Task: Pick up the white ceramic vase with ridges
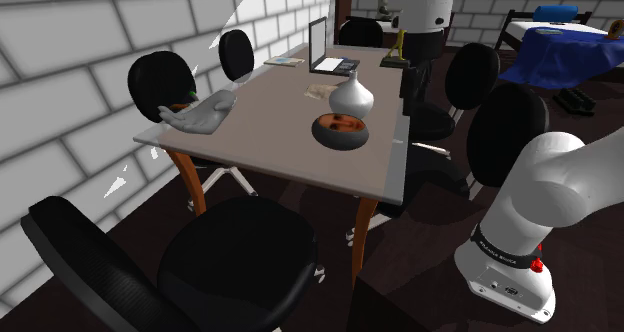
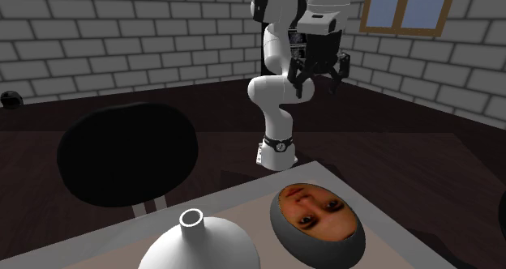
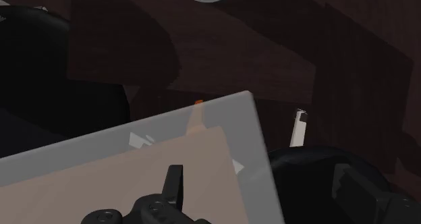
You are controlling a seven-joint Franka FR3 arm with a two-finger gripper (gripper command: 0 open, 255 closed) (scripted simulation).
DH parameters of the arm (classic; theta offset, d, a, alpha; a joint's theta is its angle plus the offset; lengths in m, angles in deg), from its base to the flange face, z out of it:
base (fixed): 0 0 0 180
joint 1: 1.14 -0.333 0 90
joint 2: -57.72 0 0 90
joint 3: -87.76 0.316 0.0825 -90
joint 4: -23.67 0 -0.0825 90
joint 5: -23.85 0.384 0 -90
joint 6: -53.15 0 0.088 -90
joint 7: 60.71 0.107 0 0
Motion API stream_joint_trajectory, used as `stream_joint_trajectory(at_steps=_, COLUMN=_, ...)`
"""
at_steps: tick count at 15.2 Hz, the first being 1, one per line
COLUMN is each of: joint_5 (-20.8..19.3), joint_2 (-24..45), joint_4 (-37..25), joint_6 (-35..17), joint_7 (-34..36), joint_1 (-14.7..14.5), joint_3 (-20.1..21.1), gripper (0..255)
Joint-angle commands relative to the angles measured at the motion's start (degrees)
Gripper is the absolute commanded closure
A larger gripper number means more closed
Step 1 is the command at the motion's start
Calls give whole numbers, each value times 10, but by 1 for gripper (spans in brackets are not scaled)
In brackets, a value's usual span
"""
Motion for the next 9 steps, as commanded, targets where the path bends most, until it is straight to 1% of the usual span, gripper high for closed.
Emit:
stream_joint_trajectory(at_steps=1, joint_5=0, joint_2=0, joint_4=0, joint_6=0, joint_7=0, joint_1=0, joint_3=0, gripper=0)
stream_joint_trajectory(at_steps=9, joint_5=-45, joint_2=138, joint_4=-77, joint_6=-75, joint_7=-65, joint_1=28, joint_3=-52, gripper=0)
